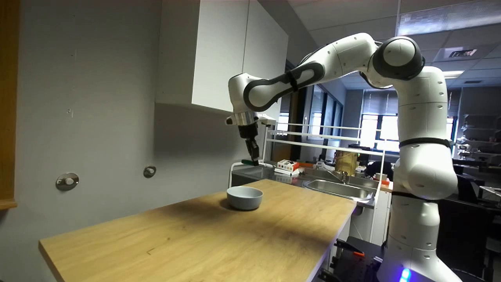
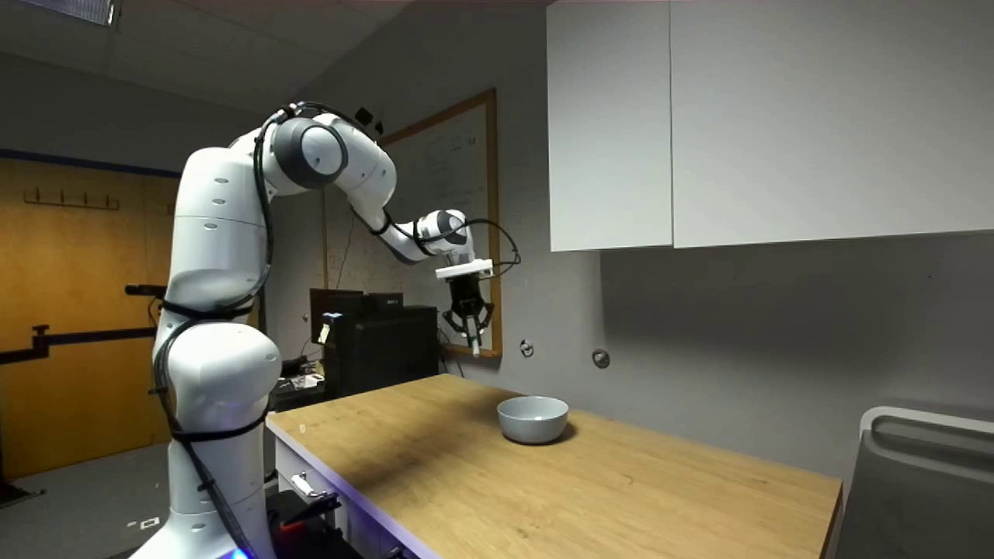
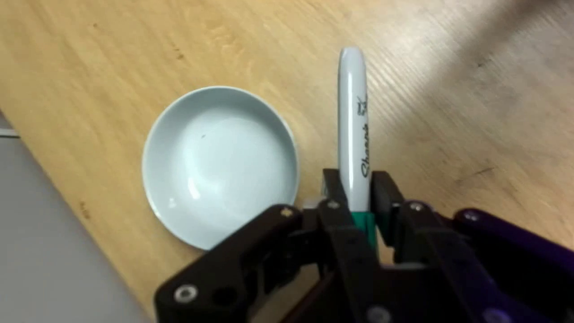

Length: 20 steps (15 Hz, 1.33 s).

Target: Put the marker in the white bowl

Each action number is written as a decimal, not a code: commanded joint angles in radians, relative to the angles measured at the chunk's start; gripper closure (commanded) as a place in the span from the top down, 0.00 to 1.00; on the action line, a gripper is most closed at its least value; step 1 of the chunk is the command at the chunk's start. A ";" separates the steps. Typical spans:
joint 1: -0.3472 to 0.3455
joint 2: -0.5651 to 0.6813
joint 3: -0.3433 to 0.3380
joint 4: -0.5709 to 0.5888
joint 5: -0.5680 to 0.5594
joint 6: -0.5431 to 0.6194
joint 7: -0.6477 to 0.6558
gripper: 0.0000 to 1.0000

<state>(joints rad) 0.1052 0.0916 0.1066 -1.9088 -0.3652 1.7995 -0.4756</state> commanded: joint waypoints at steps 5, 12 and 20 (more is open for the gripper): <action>-0.107 0.158 -0.051 0.243 0.151 0.136 -0.292 0.06; -0.168 0.379 -0.028 0.422 0.366 0.140 -0.487 0.06; -0.212 0.504 -0.032 0.493 0.416 0.118 -0.549 0.06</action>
<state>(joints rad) -0.0898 0.5566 0.0617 -1.4763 0.0399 1.9564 -1.0026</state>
